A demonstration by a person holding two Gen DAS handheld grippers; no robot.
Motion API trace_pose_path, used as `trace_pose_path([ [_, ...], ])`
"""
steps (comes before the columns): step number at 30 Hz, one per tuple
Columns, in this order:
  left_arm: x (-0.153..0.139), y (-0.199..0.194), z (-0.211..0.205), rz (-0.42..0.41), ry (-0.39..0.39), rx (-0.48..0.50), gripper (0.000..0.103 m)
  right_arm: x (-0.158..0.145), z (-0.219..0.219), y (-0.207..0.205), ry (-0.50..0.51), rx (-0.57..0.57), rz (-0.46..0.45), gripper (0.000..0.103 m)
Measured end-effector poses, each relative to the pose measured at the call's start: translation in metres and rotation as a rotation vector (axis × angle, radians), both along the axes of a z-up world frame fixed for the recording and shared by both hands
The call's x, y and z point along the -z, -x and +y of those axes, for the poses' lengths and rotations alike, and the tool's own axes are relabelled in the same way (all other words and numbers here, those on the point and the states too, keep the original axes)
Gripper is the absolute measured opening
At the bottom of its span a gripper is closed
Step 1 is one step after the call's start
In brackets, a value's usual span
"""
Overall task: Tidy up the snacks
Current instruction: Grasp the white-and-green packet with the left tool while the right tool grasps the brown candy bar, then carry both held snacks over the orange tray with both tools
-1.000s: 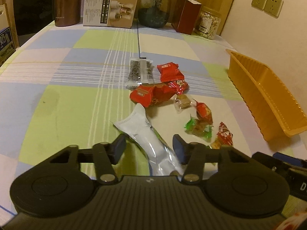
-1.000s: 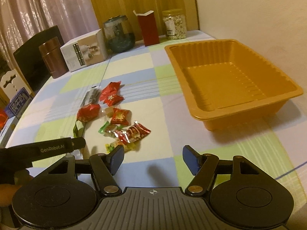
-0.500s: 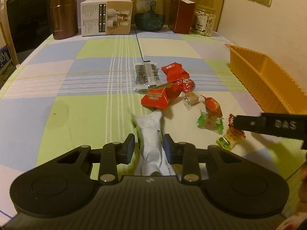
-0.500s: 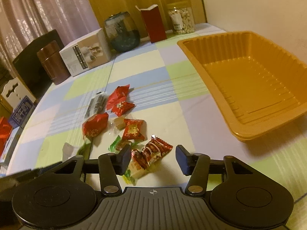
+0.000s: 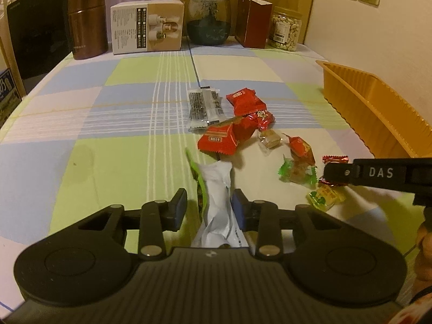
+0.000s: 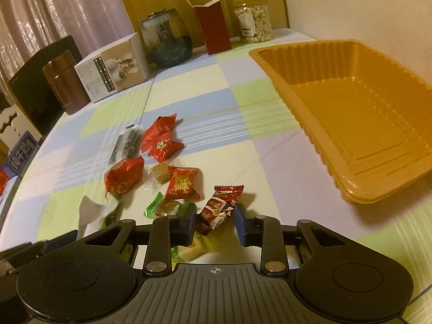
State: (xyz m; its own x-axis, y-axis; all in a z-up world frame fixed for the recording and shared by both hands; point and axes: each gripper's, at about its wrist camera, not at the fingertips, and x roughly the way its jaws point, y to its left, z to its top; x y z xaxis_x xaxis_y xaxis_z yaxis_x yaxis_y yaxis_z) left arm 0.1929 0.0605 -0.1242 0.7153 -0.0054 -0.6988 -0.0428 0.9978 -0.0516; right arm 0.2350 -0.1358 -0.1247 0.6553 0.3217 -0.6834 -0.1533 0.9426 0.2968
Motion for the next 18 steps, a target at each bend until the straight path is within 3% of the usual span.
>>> trace_pose_path([
  [7, 0.003, -0.002, -0.004, 0.012, -0.025, 0.032, 0.033, -0.006, 0.001, 0.005, 0.040, 0.001, -0.047, 0.028],
  [9, 0.004, -0.001, -0.006, 0.013, -0.029, 0.035, 0.024, -0.007, 0.002, 0.007, 0.052, -0.002, -0.058, 0.028],
  [18, -0.011, 0.010, 0.000, -0.004, -0.002, 0.001, 0.023, -0.019, 0.003, 0.024, 0.075, -0.037, -0.113, 0.027],
])
